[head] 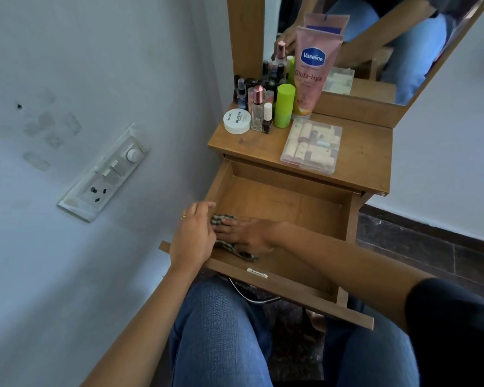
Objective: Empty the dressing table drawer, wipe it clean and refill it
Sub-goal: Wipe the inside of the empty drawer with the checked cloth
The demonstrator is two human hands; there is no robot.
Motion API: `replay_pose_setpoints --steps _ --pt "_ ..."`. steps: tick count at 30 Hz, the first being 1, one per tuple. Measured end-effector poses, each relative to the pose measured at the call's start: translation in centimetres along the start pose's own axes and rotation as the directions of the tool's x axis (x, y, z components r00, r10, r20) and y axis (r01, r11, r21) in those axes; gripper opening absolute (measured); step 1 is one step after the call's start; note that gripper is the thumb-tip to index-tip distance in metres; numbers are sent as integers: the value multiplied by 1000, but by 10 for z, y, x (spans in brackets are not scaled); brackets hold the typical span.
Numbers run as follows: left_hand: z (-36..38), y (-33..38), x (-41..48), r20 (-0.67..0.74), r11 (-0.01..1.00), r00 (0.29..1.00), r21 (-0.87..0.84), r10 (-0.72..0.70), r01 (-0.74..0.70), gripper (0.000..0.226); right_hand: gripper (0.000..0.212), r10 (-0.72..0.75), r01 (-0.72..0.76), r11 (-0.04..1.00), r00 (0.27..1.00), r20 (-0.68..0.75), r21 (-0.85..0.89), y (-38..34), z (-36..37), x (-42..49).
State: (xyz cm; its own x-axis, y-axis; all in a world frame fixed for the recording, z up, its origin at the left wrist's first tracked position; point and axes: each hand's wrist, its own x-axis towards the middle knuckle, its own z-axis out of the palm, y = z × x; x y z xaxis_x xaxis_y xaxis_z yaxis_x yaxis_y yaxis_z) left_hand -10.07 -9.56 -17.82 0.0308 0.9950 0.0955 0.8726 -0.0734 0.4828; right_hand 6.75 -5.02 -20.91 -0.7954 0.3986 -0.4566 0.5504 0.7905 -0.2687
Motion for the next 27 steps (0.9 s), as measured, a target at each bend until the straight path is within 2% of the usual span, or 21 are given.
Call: replay_pose_setpoints --steps 7,12,14,17,20,24,27 --pt "-2 -1 0 7 1000 1000 -6 0 0 41 58 29 -29 1000 998 -50 -6 9 -2 2" --pt "-3 -3 1 9 1000 1000 -21 4 -4 42 60 285 -273 957 948 -143 100 49 -7 -18" --pt "-3 -1 0 8 1000 1000 -23 6 -6 42 61 383 -370 921 918 -106 121 64 -3 -36" --pt "-3 0 1 -2 1000 1000 -21 9 -9 42 63 448 -436 886 893 -47 156 59 14 -70" --pt "-2 0 1 -4 1000 1000 -12 12 -12 42 67 362 -370 922 928 86 112 37 32 -105" --pt "-2 1 0 -13 1000 1000 10 8 -8 41 73 131 -126 991 932 337 -36 1 44 -114" --pt "-2 0 0 -20 1000 1000 23 5 -4 41 69 -12 27 999 941 339 -39 5 39 -103"
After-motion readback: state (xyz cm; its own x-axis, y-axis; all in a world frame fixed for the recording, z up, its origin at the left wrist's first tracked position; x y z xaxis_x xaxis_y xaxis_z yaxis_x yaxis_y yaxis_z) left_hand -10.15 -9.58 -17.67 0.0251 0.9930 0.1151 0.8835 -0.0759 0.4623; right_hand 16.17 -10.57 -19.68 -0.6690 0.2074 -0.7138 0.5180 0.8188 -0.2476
